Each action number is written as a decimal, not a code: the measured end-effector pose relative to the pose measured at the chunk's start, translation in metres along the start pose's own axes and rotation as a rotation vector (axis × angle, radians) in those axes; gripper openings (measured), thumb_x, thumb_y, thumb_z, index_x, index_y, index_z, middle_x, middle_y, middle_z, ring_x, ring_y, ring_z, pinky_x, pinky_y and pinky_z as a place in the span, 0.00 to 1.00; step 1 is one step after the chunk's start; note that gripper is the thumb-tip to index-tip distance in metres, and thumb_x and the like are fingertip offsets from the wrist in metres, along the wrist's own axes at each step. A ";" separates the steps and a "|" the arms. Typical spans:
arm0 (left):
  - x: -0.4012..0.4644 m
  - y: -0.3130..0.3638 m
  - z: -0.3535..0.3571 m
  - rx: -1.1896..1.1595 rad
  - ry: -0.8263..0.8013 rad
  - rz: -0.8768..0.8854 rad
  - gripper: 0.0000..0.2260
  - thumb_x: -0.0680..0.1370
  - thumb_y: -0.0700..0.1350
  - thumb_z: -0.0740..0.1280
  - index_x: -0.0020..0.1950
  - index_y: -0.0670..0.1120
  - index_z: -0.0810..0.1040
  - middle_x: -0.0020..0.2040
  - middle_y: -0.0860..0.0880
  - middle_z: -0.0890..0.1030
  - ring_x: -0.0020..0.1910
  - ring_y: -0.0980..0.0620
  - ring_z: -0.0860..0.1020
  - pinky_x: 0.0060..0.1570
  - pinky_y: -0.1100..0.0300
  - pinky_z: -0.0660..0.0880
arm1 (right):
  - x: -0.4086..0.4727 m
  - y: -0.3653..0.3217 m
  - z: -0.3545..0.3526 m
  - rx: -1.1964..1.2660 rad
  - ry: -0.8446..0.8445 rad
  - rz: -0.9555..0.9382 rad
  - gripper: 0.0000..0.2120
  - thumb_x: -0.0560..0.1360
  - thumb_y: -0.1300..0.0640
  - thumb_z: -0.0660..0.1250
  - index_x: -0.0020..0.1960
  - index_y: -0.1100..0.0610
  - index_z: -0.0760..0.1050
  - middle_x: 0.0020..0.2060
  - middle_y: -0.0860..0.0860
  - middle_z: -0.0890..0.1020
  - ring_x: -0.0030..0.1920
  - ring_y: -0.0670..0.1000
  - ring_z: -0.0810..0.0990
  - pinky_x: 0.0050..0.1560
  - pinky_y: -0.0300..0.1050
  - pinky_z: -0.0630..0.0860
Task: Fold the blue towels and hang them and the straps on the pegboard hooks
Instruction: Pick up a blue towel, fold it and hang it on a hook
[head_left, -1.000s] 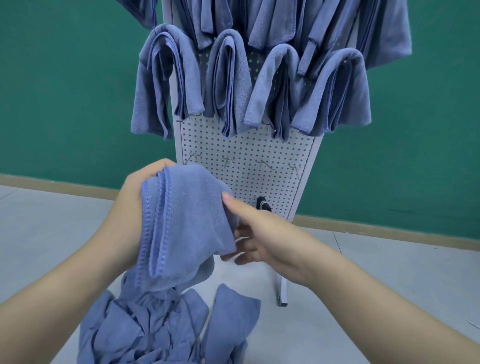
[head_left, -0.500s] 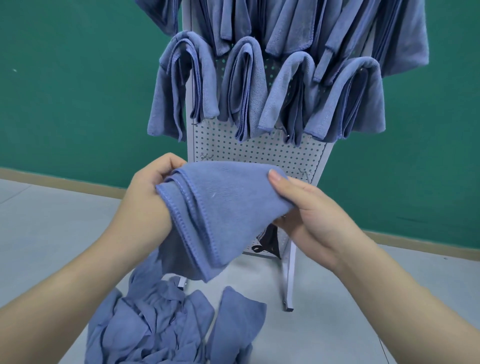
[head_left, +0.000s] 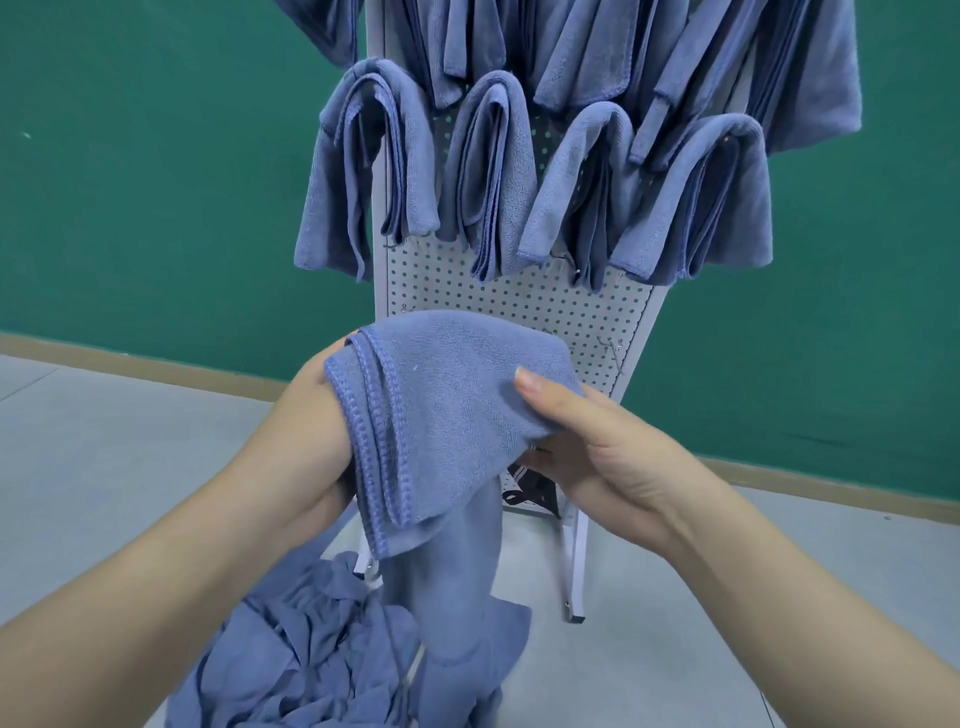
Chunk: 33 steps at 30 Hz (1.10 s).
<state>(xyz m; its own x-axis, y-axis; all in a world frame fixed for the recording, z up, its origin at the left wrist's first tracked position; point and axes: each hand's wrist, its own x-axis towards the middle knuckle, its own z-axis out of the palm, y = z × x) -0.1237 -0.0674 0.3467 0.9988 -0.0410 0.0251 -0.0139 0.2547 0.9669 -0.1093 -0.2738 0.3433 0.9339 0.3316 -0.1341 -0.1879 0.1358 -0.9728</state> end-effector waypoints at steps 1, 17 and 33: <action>-0.001 0.000 0.001 -0.013 -0.029 -0.019 0.12 0.83 0.40 0.64 0.63 0.44 0.82 0.56 0.42 0.86 0.51 0.44 0.86 0.43 0.54 0.83 | -0.001 0.001 0.001 0.000 -0.027 0.031 0.28 0.70 0.51 0.73 0.69 0.58 0.78 0.63 0.53 0.84 0.61 0.52 0.82 0.72 0.53 0.72; -0.002 -0.015 0.006 0.089 -0.295 -0.209 0.12 0.79 0.43 0.66 0.60 0.46 0.85 0.58 0.46 0.86 0.59 0.44 0.84 0.63 0.45 0.78 | -0.006 -0.001 0.004 0.185 0.068 -0.047 0.19 0.75 0.64 0.72 0.65 0.64 0.79 0.57 0.58 0.86 0.60 0.56 0.85 0.65 0.50 0.79; -0.001 -0.027 0.014 0.112 -0.082 0.008 0.15 0.78 0.42 0.70 0.65 0.42 0.81 0.58 0.45 0.86 0.59 0.47 0.84 0.66 0.47 0.76 | -0.010 0.001 -0.001 -0.012 0.088 -0.176 0.19 0.78 0.60 0.72 0.68 0.62 0.77 0.60 0.57 0.85 0.63 0.57 0.84 0.72 0.60 0.73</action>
<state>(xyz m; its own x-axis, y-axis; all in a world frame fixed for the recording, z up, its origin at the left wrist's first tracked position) -0.1248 -0.0880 0.3245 0.9917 -0.1189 0.0490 -0.0313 0.1462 0.9888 -0.1190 -0.2777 0.3436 0.9750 0.2210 0.0232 -0.0157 0.1728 -0.9848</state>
